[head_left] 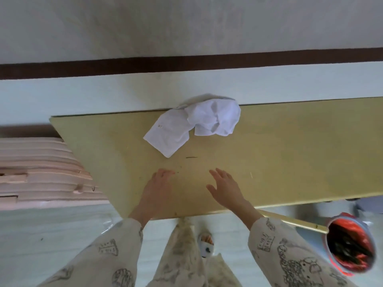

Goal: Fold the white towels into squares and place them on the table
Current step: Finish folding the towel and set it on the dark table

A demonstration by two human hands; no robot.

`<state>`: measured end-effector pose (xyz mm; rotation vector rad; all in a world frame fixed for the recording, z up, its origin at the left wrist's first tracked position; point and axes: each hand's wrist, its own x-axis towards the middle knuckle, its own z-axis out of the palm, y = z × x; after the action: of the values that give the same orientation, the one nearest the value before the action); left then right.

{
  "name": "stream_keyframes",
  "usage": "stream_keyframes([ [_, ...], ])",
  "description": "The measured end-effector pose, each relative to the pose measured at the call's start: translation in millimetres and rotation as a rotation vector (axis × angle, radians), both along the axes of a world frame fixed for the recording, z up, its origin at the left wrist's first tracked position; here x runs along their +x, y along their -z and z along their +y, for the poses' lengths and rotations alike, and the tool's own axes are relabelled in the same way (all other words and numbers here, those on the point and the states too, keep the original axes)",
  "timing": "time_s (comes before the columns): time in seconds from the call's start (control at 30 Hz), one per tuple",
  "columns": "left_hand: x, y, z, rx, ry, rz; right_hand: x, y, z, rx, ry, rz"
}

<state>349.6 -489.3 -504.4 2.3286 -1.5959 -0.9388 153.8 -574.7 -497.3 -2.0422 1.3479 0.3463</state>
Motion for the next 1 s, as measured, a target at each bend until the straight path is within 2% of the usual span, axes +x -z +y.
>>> stream_keyframes([
  [0.17, 25, 14, -68, -0.055, 0.238, -0.211, 16, 33, -31, 0.062, -0.070, 0.206],
  [0.23, 33, 25, -82, 0.027, 0.285, -0.237, 14, 43, -39, 0.128, -0.076, 0.265],
  [0.33, 41, 39, -94, 0.113, 0.260, -0.272, 7, 52, -44, 0.154, -0.130, 0.305],
  [0.47, 45, 54, -93, -0.044, 0.180, -0.280, 4, 56, -51, 0.211, -0.141, 0.283],
  [0.53, 43, 54, -95, -0.063, 0.159, -0.214, 3, 55, -54, 0.235, -0.139, 0.265],
  [0.67, 25, 23, -107, -0.152, 0.009, 0.010, 3, 45, -67, 0.309, -0.026, 0.129],
  [0.77, 4, -17, -125, -0.207, -0.104, 0.108, 6, 24, -79, 0.352, 0.153, -0.136],
  [0.9, -28, -70, -151, -0.247, -0.134, 0.154, 5, -17, -88, 0.216, 0.254, -0.414],
  [1.0, -59, -98, -160, -0.286, -0.135, 0.145, -16, -43, -99, 0.084, 0.235, -0.491],
])
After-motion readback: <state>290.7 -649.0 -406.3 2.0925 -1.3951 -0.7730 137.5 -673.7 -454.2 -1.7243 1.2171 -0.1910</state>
